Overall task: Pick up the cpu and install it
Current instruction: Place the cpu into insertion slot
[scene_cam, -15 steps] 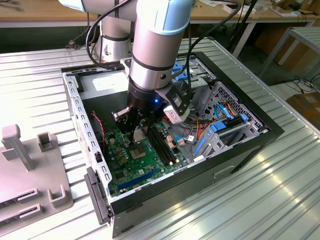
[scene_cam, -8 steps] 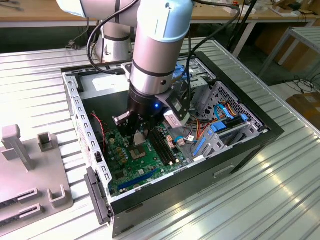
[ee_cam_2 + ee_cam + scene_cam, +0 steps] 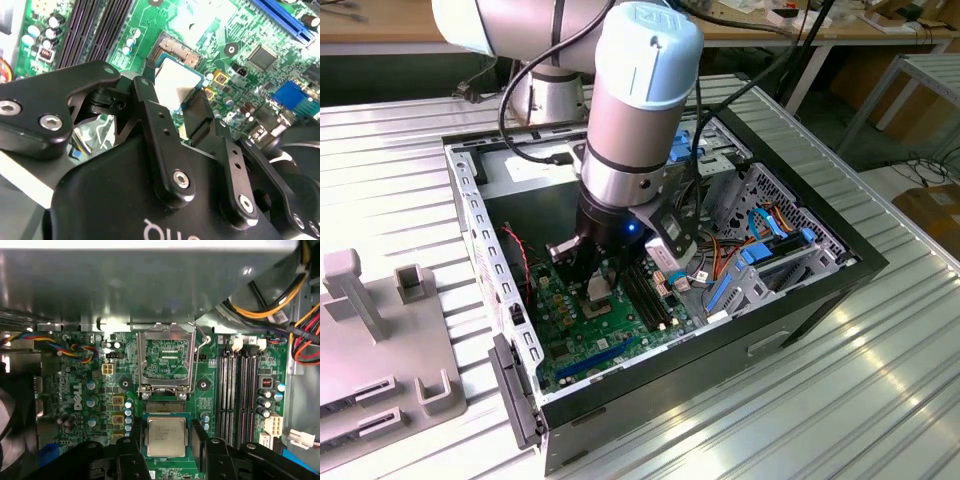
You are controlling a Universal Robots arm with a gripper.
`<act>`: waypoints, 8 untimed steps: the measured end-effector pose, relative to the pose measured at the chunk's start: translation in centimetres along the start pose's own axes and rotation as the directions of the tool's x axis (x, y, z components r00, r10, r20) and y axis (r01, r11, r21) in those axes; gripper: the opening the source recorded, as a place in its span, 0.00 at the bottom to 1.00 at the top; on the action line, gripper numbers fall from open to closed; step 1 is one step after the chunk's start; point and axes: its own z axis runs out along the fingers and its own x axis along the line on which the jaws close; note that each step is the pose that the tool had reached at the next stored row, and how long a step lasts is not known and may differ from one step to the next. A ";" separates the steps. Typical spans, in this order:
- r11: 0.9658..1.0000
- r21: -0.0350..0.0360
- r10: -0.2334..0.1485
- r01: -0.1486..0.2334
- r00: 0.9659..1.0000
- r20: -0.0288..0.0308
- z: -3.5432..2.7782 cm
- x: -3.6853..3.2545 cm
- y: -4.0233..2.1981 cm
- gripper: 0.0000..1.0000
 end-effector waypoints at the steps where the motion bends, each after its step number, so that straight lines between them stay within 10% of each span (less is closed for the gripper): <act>1: 1.000 0.000 0.004 -0.004 1.000 0.000 0.31 0.00 -0.10 0.47; 8: 1.000 0.000 0.010 -0.010 1.000 -0.001 1.70 -0.03 -0.11 0.47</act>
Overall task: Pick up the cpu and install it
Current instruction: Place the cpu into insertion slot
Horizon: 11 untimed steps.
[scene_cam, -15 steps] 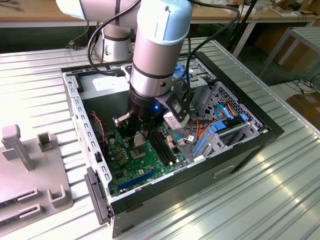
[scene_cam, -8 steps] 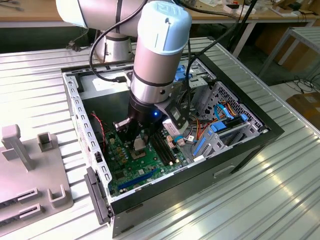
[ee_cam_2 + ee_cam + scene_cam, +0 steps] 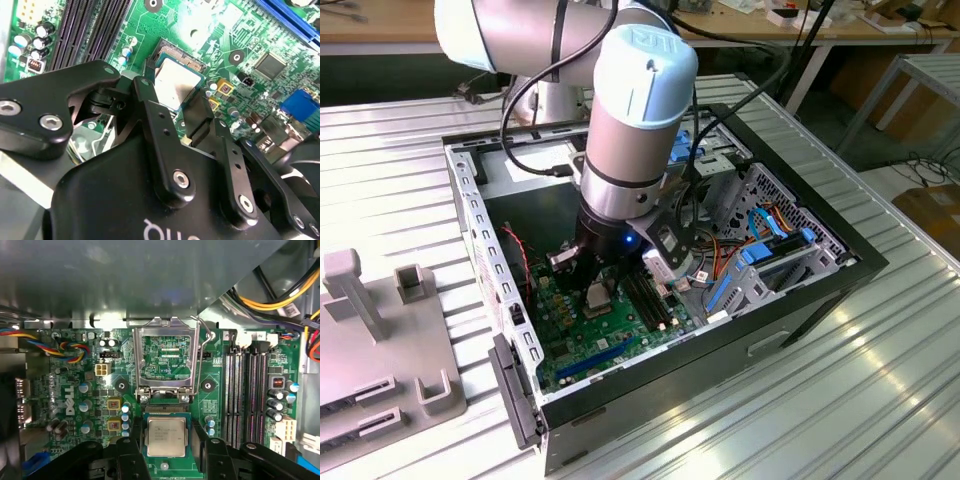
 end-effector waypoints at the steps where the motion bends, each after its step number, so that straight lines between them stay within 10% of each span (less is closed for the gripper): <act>1: 1.000 0.000 0.000 0.000 1.000 0.000 0.11 0.00 0.00 0.47; 11: 1.000 -0.005 -0.004 0.004 1.000 -0.004 0.65 -0.01 -0.05 0.47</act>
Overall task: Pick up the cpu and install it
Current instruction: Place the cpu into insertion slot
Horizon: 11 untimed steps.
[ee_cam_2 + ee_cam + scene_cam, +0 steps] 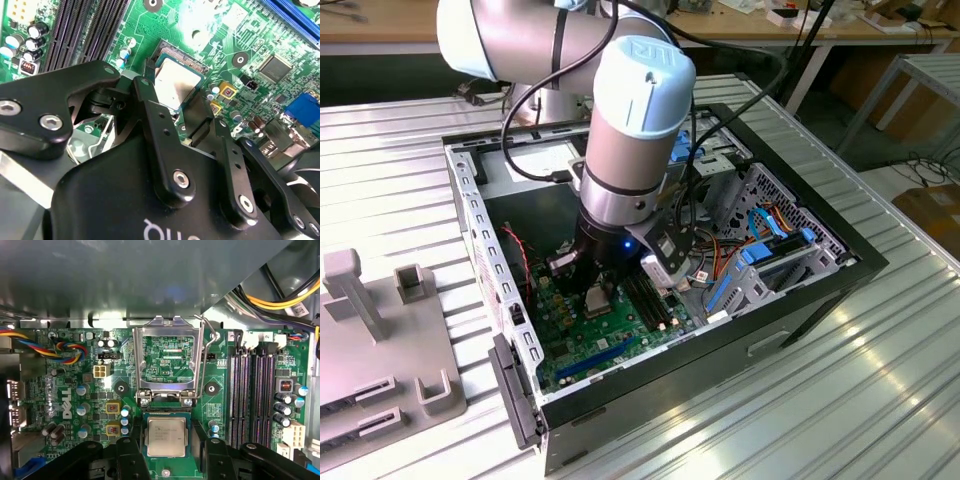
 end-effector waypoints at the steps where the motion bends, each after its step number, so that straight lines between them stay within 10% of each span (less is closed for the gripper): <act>1: 1.000 0.000 0.000 0.000 1.000 0.000 0.09 0.00 -0.02 0.47; 11: 1.000 0.000 0.000 0.000 1.000 0.000 0.55 0.00 -0.03 0.47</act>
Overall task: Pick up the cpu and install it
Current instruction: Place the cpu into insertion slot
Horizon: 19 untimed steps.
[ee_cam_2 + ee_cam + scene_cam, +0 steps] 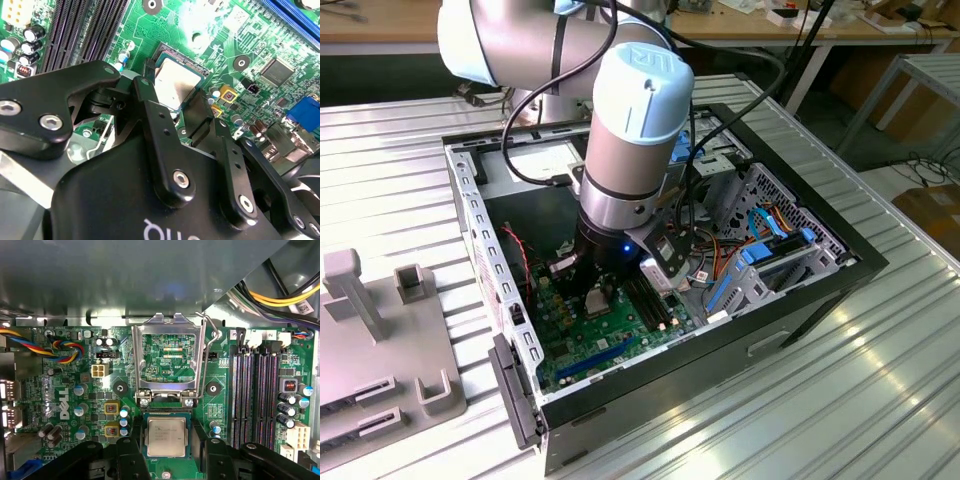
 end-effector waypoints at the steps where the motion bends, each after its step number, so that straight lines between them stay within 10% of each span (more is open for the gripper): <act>1: 1.000 0.000 0.000 0.000 1.000 0.000 0.01 0.00 0.00 0.47; 19: 1.000 0.000 0.000 0.000 1.000 0.000 0.04 0.00 0.00 0.47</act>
